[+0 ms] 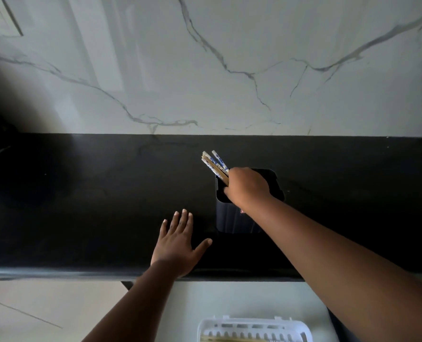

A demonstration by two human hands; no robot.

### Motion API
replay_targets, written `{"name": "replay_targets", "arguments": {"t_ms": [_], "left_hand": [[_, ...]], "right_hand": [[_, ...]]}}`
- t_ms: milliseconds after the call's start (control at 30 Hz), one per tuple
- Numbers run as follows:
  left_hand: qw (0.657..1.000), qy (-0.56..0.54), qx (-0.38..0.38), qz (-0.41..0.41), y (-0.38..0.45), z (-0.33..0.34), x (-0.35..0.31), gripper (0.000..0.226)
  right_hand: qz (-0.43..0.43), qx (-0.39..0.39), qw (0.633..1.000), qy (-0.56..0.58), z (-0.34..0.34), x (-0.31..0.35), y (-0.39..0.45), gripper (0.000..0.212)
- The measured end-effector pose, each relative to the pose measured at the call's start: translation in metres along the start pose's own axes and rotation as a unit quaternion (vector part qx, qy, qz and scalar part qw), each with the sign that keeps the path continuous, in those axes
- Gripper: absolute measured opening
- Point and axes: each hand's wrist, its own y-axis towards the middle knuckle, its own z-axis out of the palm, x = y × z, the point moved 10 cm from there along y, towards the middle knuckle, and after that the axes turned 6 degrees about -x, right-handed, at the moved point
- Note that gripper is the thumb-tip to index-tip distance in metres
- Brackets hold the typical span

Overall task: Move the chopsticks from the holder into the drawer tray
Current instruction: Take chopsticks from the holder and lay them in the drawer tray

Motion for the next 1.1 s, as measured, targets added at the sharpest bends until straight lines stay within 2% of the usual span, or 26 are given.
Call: {"name": "replay_targets", "arguments": {"t_ms": [200, 400, 500, 600, 667, 767, 867, 933, 1000, 1067, 1100], "left_hand": [[1.000, -0.009, 0.000, 0.004, -0.001, 0.001, -0.001, 0.099], [1.000, -0.018, 0.004, 0.009, -0.002, -0.001, -0.003, 0.098], [1.000, -0.027, 0.008, 0.011, -0.003, -0.002, -0.003, 0.097], [0.999, -0.036, 0.010, 0.010, -0.002, -0.001, -0.004, 0.097], [0.999, -0.038, 0.012, 0.010, -0.001, 0.000, -0.005, 0.098], [0.999, -0.039, 0.018, 0.010, -0.003, -0.001, -0.006, 0.098], [0.996, -0.081, 0.045, -0.014, -0.001, 0.001, 0.000, 0.089], [0.980, -0.193, -0.007, -0.040, 0.011, -0.027, -0.003, 0.073], [0.945, -0.299, -0.125, -0.047, 0.026, -0.085, -0.012, 0.056], [0.885, -0.409, -0.218, -0.038, 0.036, -0.150, -0.028, 0.048], [0.852, -0.475, -0.219, -0.026, 0.040, -0.176, -0.043, 0.047]], "right_hand": [[0.035, 0.009, 0.999, -0.027, 0.004, -0.004, 0.006, 0.017], [0.035, 0.022, 0.998, -0.041, 0.004, -0.001, 0.004, 0.019], [0.033, 0.022, 0.999, -0.010, -0.005, -0.002, 0.002, 0.004], [0.015, -0.043, 0.996, 0.080, -0.034, -0.005, -0.003, 0.025], [0.000, -0.108, 0.980, 0.166, -0.065, -0.011, -0.009, 0.030], [0.006, -0.160, 0.940, 0.302, -0.110, -0.024, -0.023, 0.023], [0.022, -0.149, 0.888, 0.433, -0.128, -0.033, -0.030, 0.013], [0.024, -0.136, 0.861, 0.489, -0.140, -0.039, -0.037, 0.010], [0.034, -0.094, 0.842, 0.530, -0.141, -0.045, -0.040, 0.012], [0.042, -0.034, 0.836, 0.546, -0.133, -0.047, -0.042, 0.016], [0.044, -0.007, 0.836, 0.547, -0.127, -0.048, -0.043, 0.017]]}}
